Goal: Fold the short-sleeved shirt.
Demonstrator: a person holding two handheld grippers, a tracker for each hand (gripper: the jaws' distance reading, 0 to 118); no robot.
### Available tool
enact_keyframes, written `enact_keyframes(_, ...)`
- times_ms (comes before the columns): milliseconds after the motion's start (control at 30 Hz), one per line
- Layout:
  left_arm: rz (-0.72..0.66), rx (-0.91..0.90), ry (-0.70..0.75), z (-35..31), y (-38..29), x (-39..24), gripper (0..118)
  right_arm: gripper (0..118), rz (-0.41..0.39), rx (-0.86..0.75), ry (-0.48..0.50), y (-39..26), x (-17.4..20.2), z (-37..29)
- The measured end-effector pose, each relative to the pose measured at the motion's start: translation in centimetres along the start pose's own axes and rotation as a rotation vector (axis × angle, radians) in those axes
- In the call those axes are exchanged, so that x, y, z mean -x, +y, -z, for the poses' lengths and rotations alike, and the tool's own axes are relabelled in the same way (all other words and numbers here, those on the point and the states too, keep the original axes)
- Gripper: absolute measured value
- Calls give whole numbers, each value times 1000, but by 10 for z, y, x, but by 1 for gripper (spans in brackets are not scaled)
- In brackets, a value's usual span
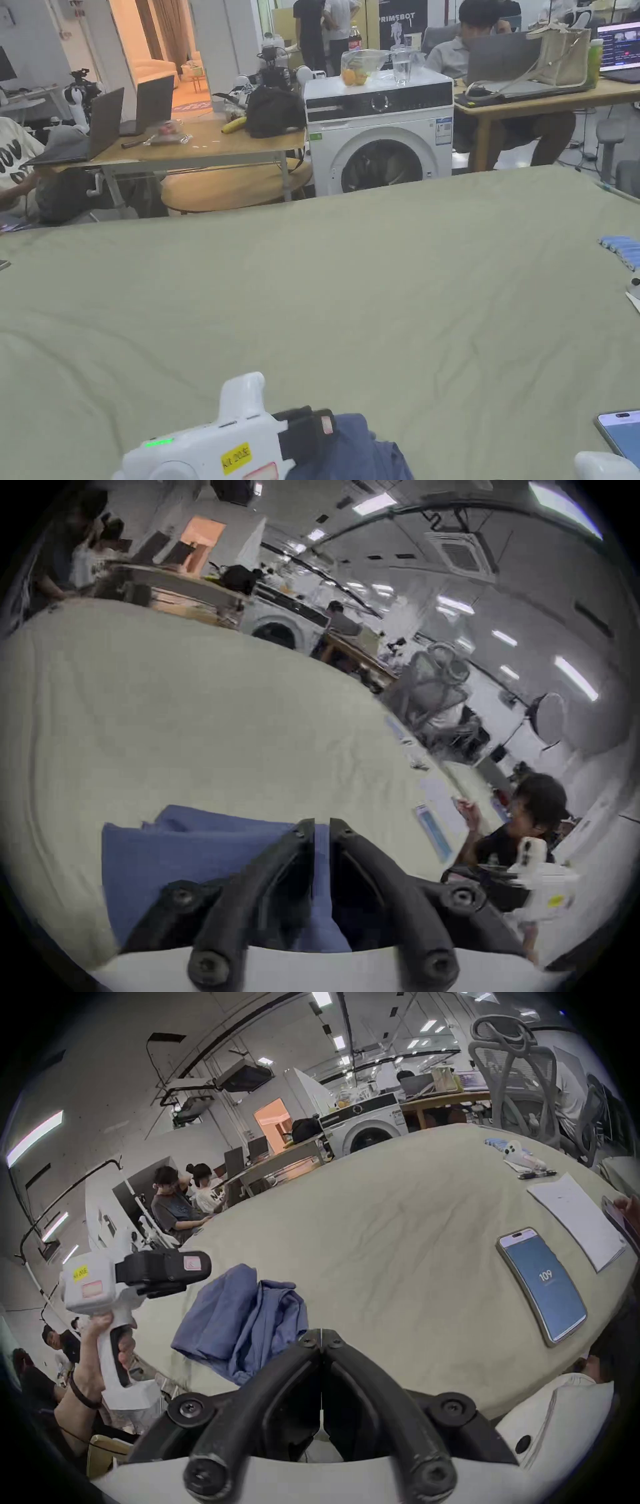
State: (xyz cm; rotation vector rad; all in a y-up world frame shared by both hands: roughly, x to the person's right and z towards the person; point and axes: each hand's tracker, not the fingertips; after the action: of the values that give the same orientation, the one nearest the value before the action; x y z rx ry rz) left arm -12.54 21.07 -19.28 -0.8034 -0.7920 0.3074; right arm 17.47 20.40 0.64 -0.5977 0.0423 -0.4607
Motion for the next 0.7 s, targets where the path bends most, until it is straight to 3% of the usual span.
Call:
enact_keyframes(67,-37,172,-29,33,-18,5,4,0,-7,13,7,-2,4,3)
enact_keyframes(133,47,300,59,67,-40,1,2,0,-26,31,8,-4,10,6)
enact_keyframes(200,68,168,48,57,-39,-4,1,0,-48,48,11,-9,16,7)
enact_keyframes(300,80,210,46,51,-30,-6,1,0,-66,89,37,-13,25,18)
enact_keyframes(433,-78,45,-40,8,-14,4,2,0,-137,112,121,7,52,46)
enact_keyframes(467,-99,-16,-62,-9,-9,9,7,0,-141,127,141,15,58,56)
enact_keyframes(500,-96,-58,-74,-26,-2,15,21,0,-150,151,160,23,66,70)
enact_keyframes(567,-96,-87,-21,-57,9,32,64,0,-156,196,174,35,77,95)
enact_keyframes(600,-103,-92,28,-71,11,43,77,0,-149,234,172,40,79,109)
enact_keyframes(667,-150,-83,95,-89,10,69,81,0,-179,348,127,44,81,135)
enact_keyframes(700,-198,-57,111,-94,7,82,81,0,-263,462,21,38,83,150)
